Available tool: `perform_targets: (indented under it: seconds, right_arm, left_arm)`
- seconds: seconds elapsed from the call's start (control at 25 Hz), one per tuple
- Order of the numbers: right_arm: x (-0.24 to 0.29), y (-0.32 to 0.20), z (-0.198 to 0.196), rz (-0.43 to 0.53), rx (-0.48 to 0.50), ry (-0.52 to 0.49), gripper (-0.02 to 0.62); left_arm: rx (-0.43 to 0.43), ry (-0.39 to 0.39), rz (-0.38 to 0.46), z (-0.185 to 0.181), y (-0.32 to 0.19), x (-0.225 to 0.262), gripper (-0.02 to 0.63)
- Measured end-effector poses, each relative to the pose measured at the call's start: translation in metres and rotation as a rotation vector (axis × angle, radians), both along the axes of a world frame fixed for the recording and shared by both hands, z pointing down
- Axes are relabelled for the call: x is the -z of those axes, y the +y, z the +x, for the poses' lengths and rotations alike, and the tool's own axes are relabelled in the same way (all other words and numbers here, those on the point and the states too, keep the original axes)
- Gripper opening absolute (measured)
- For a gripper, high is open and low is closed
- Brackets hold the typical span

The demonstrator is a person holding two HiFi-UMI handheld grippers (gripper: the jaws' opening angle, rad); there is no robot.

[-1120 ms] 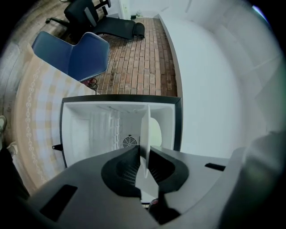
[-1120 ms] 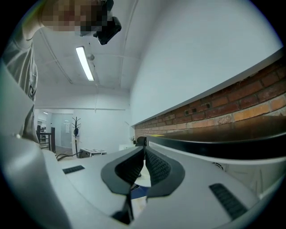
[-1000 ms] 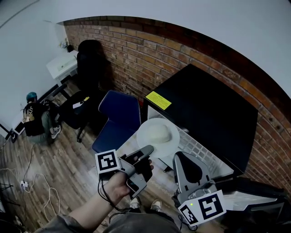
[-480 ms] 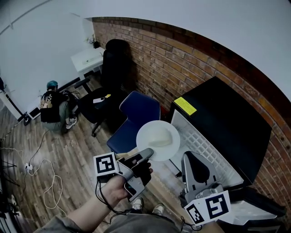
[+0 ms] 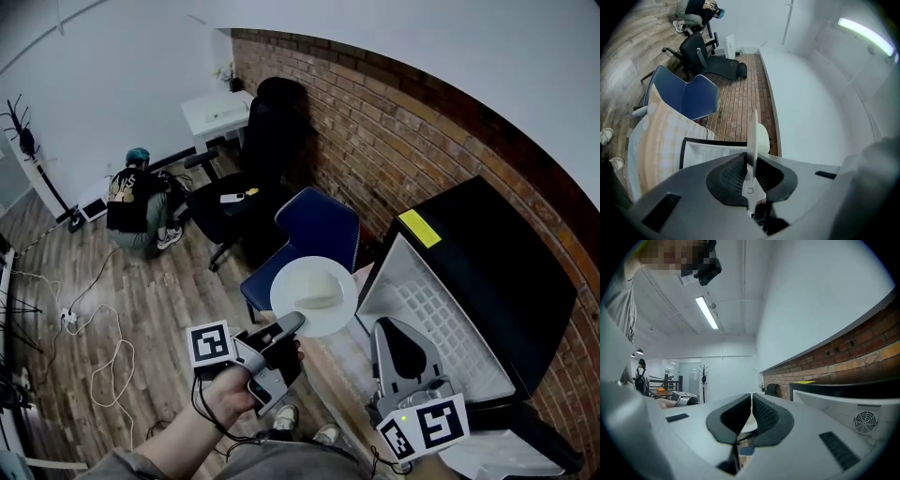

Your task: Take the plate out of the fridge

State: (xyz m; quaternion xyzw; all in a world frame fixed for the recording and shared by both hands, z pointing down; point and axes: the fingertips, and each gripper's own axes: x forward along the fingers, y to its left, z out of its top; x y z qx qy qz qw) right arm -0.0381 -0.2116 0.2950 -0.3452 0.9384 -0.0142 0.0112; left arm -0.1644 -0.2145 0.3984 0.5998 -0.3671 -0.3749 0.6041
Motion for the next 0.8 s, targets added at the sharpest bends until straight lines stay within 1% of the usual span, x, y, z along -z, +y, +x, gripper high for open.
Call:
perform_targets:
  seconds: [0.48, 0.8]
  right_arm:
    - [-0.047, 0.008, -0.036, -0.053, 0.089, 0.078, 0.032]
    - [-0.070, 0.013, -0.043, -0.081, 0.117, 0.118, 0.031]
  left_arm:
    - [0.073, 0.000, -0.039, -0.031, 0.029, -0.036, 0.046]
    - [0.101, -0.002, -0.071, -0.041, 0.038, -0.058, 0.046]
